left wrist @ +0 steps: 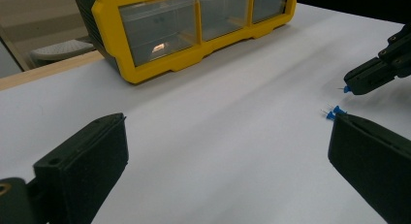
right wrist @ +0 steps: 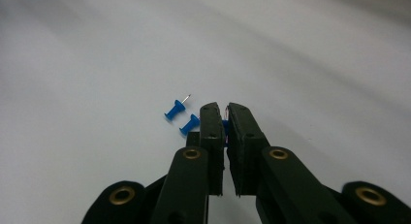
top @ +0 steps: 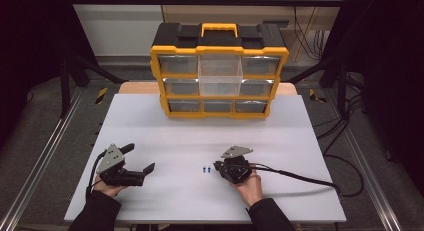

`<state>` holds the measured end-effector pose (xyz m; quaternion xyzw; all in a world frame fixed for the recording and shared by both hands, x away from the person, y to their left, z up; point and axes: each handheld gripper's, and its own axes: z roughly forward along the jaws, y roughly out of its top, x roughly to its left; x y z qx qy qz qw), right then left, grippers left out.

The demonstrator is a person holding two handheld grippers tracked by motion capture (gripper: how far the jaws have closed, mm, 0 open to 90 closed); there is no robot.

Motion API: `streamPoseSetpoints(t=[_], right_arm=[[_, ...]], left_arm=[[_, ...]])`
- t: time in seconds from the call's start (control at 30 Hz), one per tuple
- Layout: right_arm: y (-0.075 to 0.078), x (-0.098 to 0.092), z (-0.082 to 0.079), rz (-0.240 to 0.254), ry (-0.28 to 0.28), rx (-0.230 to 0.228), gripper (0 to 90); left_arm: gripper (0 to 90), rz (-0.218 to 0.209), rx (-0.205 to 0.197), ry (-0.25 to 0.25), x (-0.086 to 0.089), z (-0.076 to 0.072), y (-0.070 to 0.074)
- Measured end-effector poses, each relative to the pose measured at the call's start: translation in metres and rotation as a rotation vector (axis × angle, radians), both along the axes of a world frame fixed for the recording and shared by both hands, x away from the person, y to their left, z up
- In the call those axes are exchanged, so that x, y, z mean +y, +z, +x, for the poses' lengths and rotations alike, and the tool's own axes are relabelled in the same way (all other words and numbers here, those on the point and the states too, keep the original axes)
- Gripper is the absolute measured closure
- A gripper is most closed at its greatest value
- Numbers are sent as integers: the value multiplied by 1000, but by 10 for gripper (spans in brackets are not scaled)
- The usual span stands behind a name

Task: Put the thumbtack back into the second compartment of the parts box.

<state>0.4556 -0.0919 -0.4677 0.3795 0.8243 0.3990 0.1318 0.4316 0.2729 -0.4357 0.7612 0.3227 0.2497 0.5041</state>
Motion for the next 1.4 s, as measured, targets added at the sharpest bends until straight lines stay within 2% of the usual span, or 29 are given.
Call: streamPoseSetpoints(t=[0.03,0.1,0.3,0.47,0.73,1.1,1.13,1.37,1.4], right_arm=[[1,-1,0,-2,13,-9,856],[4,-1,-1,13,4,-4,856],[9,-5,-1,11,21,-18,855],[16,-8,-2,31,20,-25,856],[31,-17,-2,50,30,-57,856],[45,-24,-2,83,20,-78,855],[47,-26,-1,88,17,-92,855],[56,-31,0,103,14,-106,856],[58,-33,2,113,12,-118,855]], left_arm=[[5,1,1,0,0,0,0],[5,1,1,0,0,0,0],[5,0,0,0,0,0,0],[5,2,1,2,0,0,0],[5,2,2,2,0,0,0],[5,4,3,0,0,1,-1],[5,6,3,0,0,1,-1],[5,6,3,0,0,0,-1],[5,5,3,0,0,0,-1]])
